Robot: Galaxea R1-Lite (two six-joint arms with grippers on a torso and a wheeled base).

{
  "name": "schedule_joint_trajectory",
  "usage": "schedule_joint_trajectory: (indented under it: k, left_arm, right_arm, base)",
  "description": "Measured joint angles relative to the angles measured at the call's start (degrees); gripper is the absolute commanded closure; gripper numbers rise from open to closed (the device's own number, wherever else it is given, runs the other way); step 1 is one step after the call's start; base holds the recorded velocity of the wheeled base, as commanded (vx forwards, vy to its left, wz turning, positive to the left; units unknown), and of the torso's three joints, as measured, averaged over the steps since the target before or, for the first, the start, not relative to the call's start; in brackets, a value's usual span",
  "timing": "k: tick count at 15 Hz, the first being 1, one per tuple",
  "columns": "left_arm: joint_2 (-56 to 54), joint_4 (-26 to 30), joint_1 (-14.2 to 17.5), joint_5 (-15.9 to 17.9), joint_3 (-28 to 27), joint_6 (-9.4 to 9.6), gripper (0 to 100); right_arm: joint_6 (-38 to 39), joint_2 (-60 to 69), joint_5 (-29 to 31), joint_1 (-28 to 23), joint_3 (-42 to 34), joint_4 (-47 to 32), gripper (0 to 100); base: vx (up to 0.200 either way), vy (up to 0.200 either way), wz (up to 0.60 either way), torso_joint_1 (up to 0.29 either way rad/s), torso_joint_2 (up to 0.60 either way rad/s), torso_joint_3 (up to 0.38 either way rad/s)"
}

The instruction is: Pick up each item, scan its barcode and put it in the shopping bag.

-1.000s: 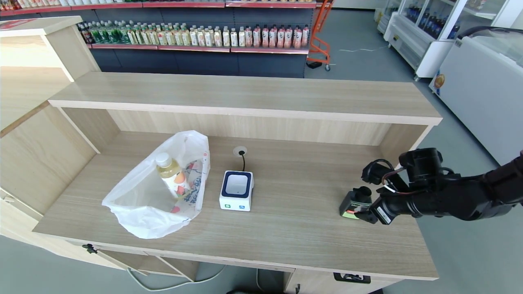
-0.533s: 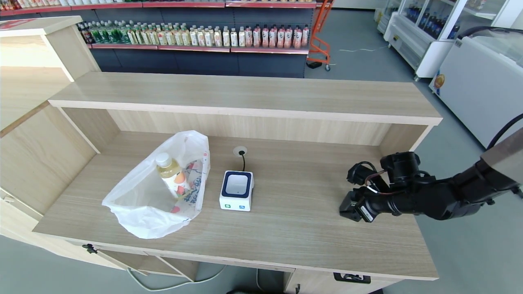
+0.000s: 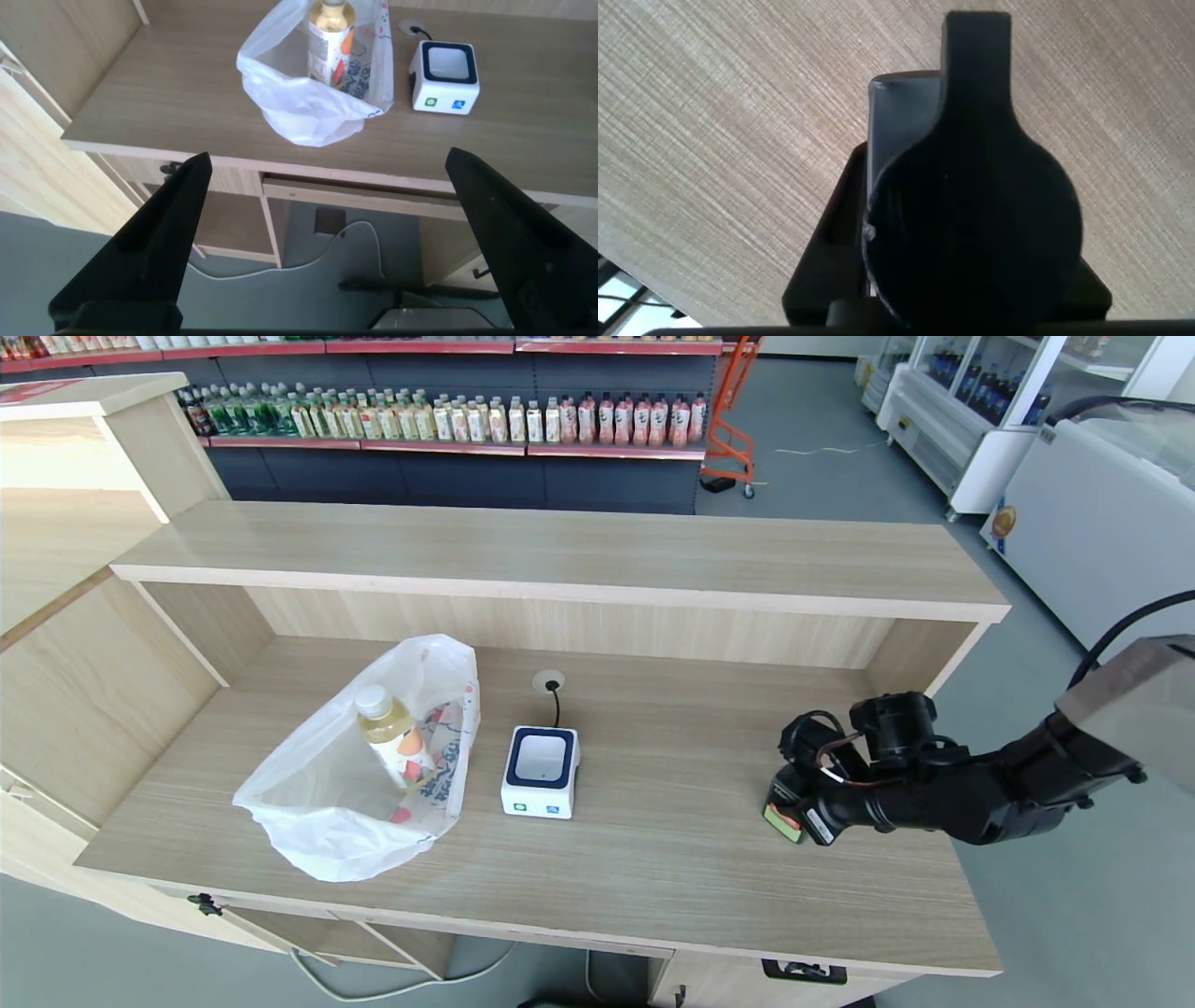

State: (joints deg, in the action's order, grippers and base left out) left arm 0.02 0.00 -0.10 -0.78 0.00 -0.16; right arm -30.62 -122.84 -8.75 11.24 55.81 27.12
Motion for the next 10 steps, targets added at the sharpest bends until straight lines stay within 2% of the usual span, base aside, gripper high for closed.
schedule_joint_trajectory:
  k: [5, 7, 8, 9, 10]
  left_arm:
    - [0.0, 0.0, 0.0, 0.0, 0.0, 0.0, 0]
    - [0.0, 0.0, 0.0, 0.02, 0.0, 0.0, 0]
    - [0.0, 0.0, 0.0, 0.02, 0.0, 0.0, 0]
    - [0.0, 0.0, 0.0, 0.0, 0.0, 0.0, 0]
    - [0.0, 0.0, 0.0, 0.02, 0.0, 0.0, 0]
  right_arm:
    - [8.09, 9.73, -0.55, -0.48, -1.99, 0.6, 100]
    - [6.29, 18.87, -0.5, -1.88, -7.25, 1.34, 100]
    - [1.45, 23.87, -0.61, -2.67, -11.48, 3.1, 100]
    - [-7.31, 28.81, -1.62, -3.39, -17.09, 5.25, 100]
    - [-19.25, 32.44, -5.47, -3.91, -21.14, 7.23, 100]
  base:
    - [0.0, 0.0, 0.0, 0.0, 0.0, 0.0]
    - [0.0, 0.0, 0.0, 0.0, 0.0, 0.0]
    - [0.0, 0.0, 0.0, 0.0, 0.0, 0.0]
    - [0.0, 0.0, 0.0, 0.0, 0.0, 0.0]
    - [0.0, 0.0, 0.0, 0.0, 0.0, 0.0]
